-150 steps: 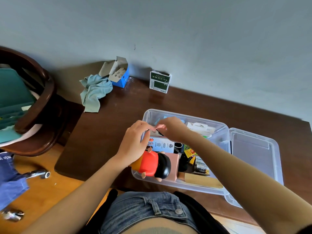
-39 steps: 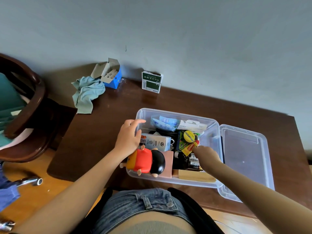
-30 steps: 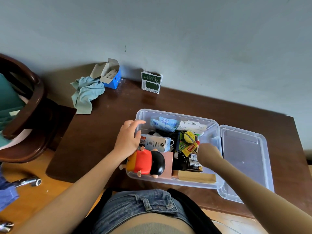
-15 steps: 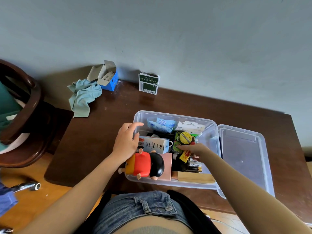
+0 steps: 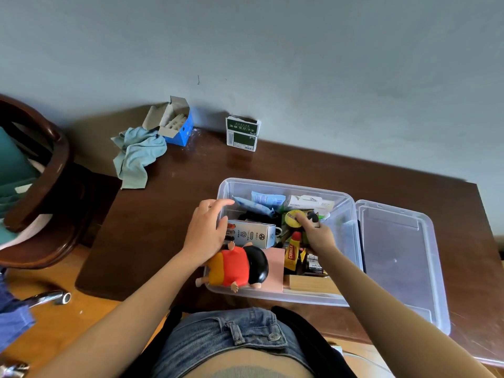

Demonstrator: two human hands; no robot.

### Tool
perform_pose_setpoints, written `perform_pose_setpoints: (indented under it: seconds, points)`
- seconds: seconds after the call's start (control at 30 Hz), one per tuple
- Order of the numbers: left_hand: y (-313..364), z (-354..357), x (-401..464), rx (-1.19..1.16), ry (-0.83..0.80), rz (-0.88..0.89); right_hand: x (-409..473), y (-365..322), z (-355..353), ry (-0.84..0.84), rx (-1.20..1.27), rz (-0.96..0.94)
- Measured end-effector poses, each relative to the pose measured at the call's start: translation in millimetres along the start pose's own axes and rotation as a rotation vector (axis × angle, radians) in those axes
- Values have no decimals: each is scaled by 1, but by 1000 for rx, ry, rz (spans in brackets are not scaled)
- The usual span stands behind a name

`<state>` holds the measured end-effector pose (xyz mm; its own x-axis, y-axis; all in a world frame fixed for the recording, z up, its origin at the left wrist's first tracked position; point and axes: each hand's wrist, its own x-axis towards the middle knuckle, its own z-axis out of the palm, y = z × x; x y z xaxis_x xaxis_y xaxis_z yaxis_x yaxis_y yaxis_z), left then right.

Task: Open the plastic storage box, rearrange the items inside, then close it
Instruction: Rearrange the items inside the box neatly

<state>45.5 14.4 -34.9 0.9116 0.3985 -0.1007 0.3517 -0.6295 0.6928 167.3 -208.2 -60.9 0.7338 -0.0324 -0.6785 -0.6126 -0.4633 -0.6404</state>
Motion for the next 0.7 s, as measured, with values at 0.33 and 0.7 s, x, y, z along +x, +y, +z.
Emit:
perform_pose_setpoints:
  seconds: [0.33, 0.7]
  points:
    - [6, -3, -3, -163, -9, -53, -60, -18, -34, -378, 179, -144]
    - [32, -14, -5, -89, 55, 123, -77, -11, -34, -661, -259, -368]
